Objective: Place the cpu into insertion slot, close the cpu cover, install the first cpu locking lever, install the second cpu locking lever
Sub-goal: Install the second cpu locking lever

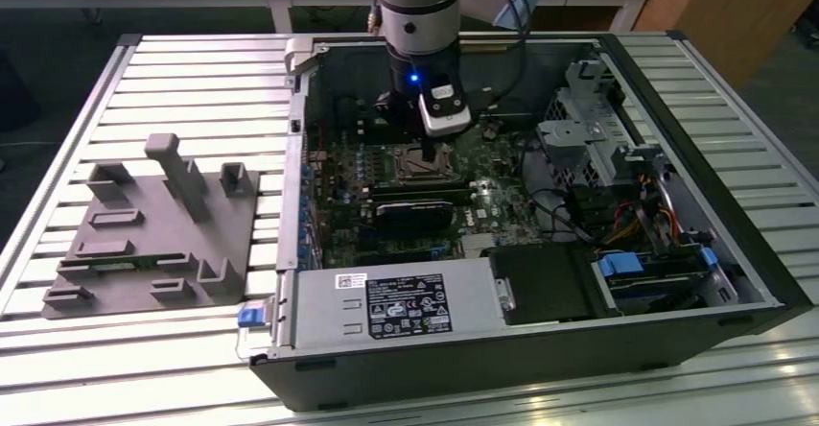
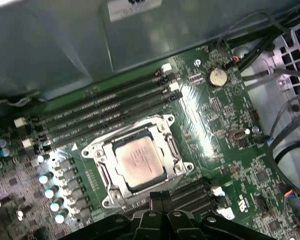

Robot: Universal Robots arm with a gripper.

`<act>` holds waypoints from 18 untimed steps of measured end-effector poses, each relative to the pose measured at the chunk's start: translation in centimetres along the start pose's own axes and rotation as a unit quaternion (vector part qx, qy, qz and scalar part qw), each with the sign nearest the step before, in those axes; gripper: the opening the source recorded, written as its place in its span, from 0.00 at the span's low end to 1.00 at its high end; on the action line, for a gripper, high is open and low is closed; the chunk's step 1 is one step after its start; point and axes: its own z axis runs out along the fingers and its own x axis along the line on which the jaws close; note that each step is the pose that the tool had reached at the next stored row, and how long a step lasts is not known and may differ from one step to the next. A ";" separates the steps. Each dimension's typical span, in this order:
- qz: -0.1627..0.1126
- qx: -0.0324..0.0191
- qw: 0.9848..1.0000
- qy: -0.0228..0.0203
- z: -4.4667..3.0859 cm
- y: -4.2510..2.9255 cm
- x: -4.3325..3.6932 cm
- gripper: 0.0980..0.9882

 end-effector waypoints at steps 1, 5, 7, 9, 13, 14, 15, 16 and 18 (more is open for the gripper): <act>-0.001 0.000 1.000 0.000 0.03 -0.12 -0.05 0.01; -0.011 -0.001 1.000 0.001 0.19 -0.47 -0.16 0.01; -0.017 -0.002 1.000 0.001 0.27 -0.60 -0.20 0.01; -0.024 -0.003 1.000 0.001 0.36 -0.72 -0.21 0.01; -0.035 -0.005 0.999 0.002 0.63 -1.13 -0.10 0.01; -0.037 -0.005 0.999 0.002 0.71 -1.26 -0.06 0.01; -0.039 -0.005 0.999 0.002 0.80 -1.39 0.00 0.01; -0.042 -0.006 0.999 0.003 0.89 -1.53 0.08 0.01; -0.046 -0.007 0.999 0.003 1.09 -1.79 0.27 0.01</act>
